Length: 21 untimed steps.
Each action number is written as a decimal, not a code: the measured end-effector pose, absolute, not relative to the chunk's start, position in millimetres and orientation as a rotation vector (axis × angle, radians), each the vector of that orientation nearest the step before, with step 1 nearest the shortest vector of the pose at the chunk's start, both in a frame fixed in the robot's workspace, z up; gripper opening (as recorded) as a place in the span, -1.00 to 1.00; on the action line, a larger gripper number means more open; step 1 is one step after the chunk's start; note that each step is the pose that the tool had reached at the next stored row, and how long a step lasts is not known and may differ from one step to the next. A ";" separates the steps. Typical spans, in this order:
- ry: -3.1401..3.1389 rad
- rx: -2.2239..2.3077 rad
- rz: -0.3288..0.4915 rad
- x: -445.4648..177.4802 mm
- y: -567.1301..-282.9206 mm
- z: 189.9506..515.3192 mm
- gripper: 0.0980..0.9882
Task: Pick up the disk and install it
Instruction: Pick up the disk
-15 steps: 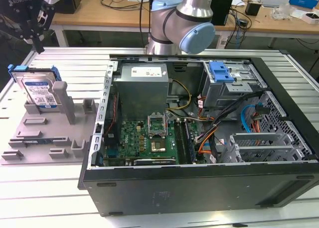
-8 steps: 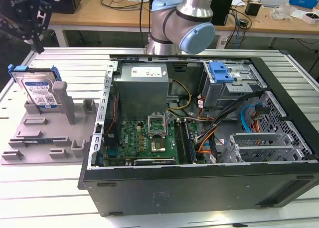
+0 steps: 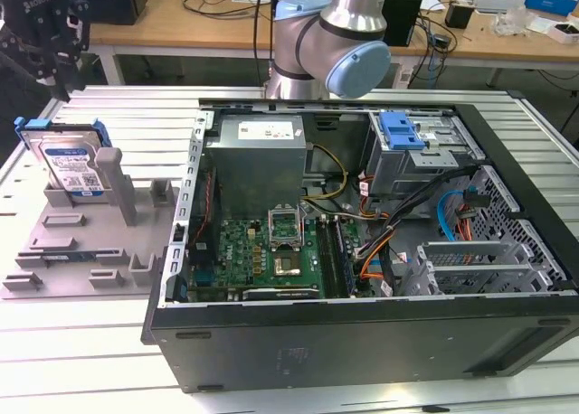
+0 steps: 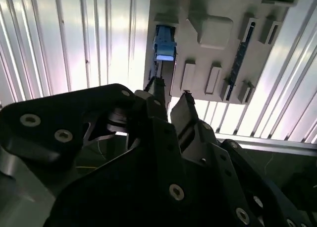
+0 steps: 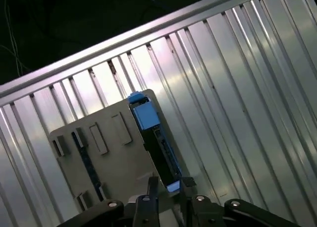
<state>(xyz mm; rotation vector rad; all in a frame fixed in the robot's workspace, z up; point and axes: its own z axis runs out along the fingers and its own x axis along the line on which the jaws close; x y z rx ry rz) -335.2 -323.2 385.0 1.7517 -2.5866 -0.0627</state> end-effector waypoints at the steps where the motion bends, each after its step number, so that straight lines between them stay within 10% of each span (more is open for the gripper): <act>1: -2.570 1.775 -0.062 -335.2 -323.2 384.9 -0.42; 4: -2.493 1.879 -0.061 -335.2 -323.2 384.5 -0.14; 21: -2.213 2.209 -0.039 -335.3 -322.9 381.9 0.03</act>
